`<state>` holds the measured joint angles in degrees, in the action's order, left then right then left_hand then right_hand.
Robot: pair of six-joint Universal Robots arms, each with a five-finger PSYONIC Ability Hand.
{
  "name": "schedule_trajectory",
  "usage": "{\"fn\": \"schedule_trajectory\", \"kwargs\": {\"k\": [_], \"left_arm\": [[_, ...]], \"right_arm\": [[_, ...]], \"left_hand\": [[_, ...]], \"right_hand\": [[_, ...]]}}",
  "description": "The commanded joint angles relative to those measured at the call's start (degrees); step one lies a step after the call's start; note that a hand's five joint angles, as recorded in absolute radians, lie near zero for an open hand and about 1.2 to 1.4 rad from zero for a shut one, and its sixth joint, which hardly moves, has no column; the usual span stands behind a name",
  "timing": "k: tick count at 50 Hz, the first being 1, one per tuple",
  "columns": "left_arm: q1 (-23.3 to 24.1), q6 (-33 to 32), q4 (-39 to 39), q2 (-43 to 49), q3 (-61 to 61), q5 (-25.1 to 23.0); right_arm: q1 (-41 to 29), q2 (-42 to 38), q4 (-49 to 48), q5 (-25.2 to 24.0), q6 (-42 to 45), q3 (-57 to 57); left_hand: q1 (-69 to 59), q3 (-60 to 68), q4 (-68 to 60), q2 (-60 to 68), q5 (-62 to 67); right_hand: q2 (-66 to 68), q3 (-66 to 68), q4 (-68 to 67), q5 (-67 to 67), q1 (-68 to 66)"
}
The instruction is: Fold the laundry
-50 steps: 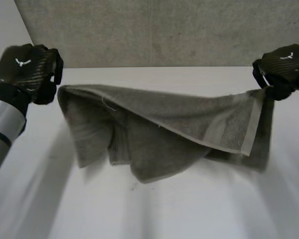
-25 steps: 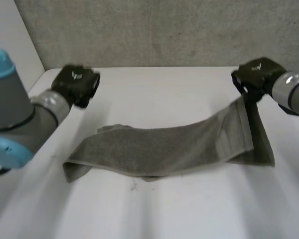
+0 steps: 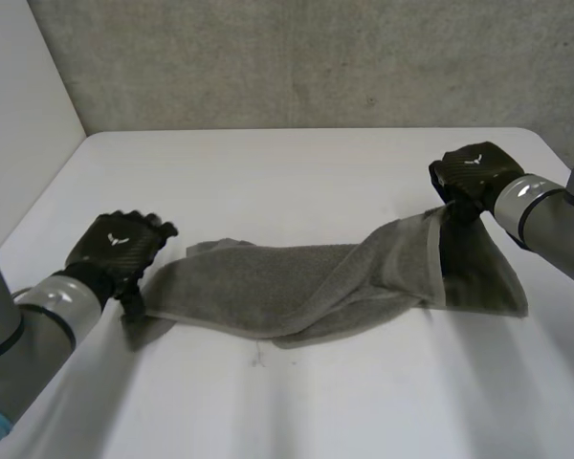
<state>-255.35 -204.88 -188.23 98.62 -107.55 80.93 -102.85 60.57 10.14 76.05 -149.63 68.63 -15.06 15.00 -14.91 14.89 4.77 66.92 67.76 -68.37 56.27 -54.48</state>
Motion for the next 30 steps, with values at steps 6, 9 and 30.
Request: {"fn": "schedule_trajectory", "kwargs": {"k": [6,9,30], "left_arm": [[-9.64,0.88,-8.56,5.52,-6.71,-0.51],[-9.64,1.59,-8.64,6.59,-6.44,-0.68],[-9.91,10.1,-8.2,12.21,-2.58,-6.13]], "right_arm": [[-0.07,-1.77,0.14,-0.2,0.39,1.06],[-0.25,-1.86,0.06,-0.2,0.48,1.33],[-0.69,-3.79,-0.65,-0.38,0.74,2.12]], "left_hand": [[-5.58,5.64,-5.73,5.75,5.87],[-5.59,5.64,-5.73,5.75,5.87],[-18.37,18.43,-18.51,18.54,18.65]], "right_hand": [[13.08,12.24,-11.63,13.73,-25.52],[13.08,12.24,-11.63,13.73,-25.52],[13.08,12.24,-11.63,13.73,-25.52]]}}
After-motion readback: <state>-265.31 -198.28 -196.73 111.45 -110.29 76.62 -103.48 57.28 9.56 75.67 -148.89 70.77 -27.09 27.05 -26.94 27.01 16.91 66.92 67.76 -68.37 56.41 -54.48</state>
